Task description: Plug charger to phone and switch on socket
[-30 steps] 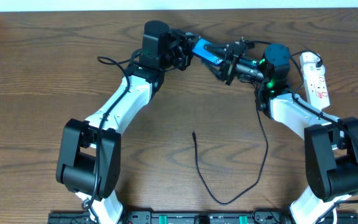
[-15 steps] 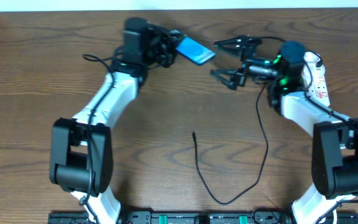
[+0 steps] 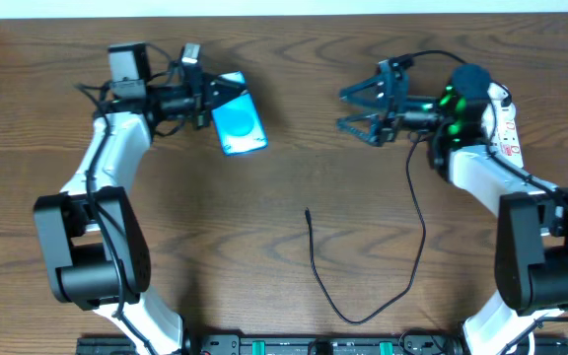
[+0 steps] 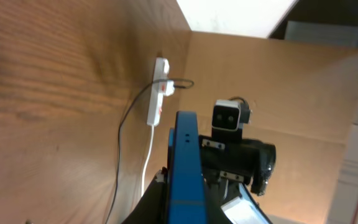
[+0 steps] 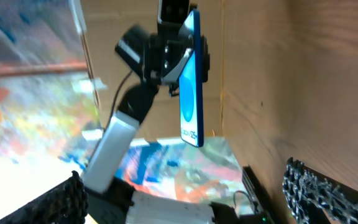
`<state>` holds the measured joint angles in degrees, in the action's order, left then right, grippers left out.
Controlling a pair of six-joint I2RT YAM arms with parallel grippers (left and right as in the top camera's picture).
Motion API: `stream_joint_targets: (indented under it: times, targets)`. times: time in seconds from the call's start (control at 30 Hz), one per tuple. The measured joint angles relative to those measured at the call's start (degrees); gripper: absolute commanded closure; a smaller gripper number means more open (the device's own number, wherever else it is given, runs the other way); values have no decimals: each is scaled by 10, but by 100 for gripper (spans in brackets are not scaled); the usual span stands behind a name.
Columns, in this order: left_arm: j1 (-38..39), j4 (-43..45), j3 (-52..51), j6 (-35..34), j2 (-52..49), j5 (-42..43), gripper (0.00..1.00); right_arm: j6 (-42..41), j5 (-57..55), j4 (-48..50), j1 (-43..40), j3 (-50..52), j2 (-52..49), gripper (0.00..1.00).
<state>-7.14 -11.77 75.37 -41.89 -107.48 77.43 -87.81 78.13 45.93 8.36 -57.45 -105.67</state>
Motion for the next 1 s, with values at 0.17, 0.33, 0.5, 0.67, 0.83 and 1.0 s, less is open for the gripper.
stream_joint_targets:
  times: [0.17, 0.33, 0.5, 0.67, 0.83, 1.0]
  targets:
    - [-45, -35, 0, 60, 0, 41, 93, 64, -25, -116, 67, -5, 0, 1]
    - [-74, -35, 0, 88, 0, 78, 93, 169, -120, -314, 134, -8, 0, 1]
    - [-86, -35, 0, 102, 0, 93, 93, 268, -235, -416, 171, -8, 0, 1]
    - [-94, -35, 0, 120, 0, 97, 93, 343, -344, -520, 173, -8, 0, 1]
    - [-94, -31, 0, 126, 0, 97, 93, 405, -427, -578, 177, -9, 0, 1]
    - [-94, -28, 0, 133, 0, 97, 93, 452, -508, -648, 216, -23, 0, 1]
